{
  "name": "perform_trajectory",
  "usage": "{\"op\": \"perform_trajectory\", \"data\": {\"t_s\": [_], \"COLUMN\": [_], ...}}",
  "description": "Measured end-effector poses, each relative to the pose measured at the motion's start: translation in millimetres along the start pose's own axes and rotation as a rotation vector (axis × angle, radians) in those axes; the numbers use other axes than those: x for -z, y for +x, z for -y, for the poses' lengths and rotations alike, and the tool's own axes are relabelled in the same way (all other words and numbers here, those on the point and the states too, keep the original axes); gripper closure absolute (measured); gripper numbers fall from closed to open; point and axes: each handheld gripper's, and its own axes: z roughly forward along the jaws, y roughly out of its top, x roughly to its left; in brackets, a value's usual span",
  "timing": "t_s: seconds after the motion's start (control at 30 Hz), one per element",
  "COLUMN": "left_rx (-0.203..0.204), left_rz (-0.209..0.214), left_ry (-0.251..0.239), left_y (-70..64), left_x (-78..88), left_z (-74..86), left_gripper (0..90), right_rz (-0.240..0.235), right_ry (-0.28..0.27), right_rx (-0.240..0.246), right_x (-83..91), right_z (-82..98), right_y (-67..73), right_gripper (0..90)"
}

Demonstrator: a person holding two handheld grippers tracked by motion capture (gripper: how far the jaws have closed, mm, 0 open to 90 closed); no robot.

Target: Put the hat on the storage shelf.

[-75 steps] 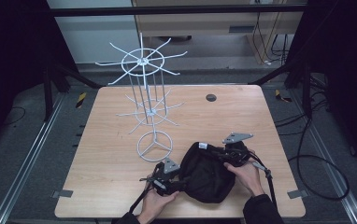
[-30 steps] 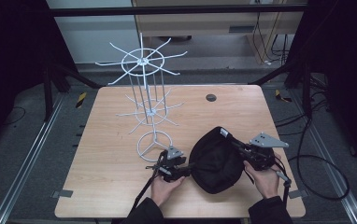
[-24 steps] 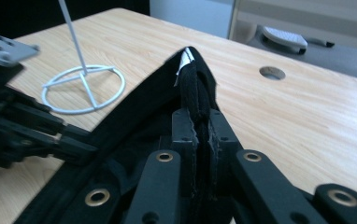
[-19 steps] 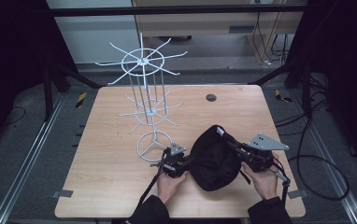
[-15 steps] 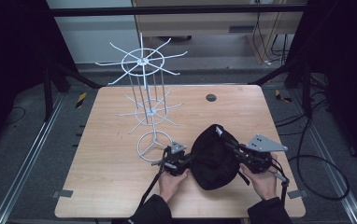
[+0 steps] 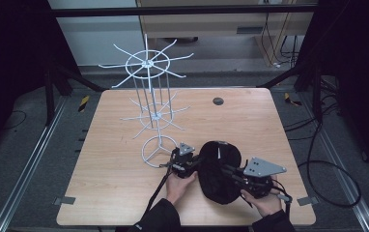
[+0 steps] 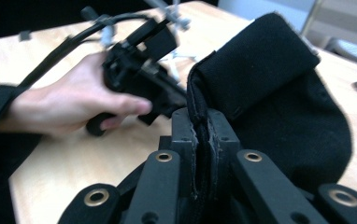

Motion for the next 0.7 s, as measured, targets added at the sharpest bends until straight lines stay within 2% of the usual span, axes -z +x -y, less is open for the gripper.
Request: {"op": "perform_trajectory", "data": {"t_s": [0.17, 0.23, 0.33, 0.37, 0.43, 0.47, 0.5, 0.57, 0.63, 0.7], "left_rx": [-0.024, -0.011, -0.029, -0.029, -0.046, -0.046, -0.05, -0.06, -0.064, -0.089], "left_rz": [0.019, 0.032, 0.042, 0.042, 0.059, 0.059, 0.073, 0.099, 0.113, 0.141], "left_ry": [0.009, 0.007, -0.005, -0.005, -0.014, -0.014, -0.033, -0.05, -0.062, -0.082], "left_y": [4.2, 5.4, 6.5, 6.5, 5.6, 5.6, 1.4, -4.0, -7.4, -18.7], "left_x": [6.8, 13.3, 30.3, 30.3, 48.0, 48.0, 60.7, 71.8, 76.0, 84.9], "left_z": [0.4, 0.9, 0.3, 0.3, -0.8, -0.8, -1.5, -3.5, -4.7, -8.2], "left_gripper": [65.1, 61.7, 57.4, 56.0, 54.4, 53.6, 53.5, 53.9, 53.7, 52.5], "right_rz": [-0.018, -0.02, -0.011, -0.011, -0.01, -0.01, -0.007, -0.005, -0.01, -0.011], "right_ry": [0.049, 0.077, 0.111, 0.111, 0.119, 0.119, 0.122, 0.123, 0.125, 0.13], "right_rx": [0.018, 0.026, 0.033, 0.033, 0.033, 0.033, 0.031, 0.029, 0.028, 0.028], "right_x": [-2.2, -3.5, -4.8, -4.8, -5.8, -5.8, -5.7, -5.8, -6.8, -7.4], "right_z": [5.0, 8.3, 11.6, 11.6, 13.9, 13.9, 14.2, 14.5, 14.9, 15.3], "right_y": [13.6, 18.0, 22.0, 22.0, 23.2, 23.2, 23.1, 23.5, 24.4, 25.4], "right_gripper": [83.3, 83.1, 82.6, 82.6, 82.2, 82.2, 81.8, 81.1, 80.3, 79.8]}}
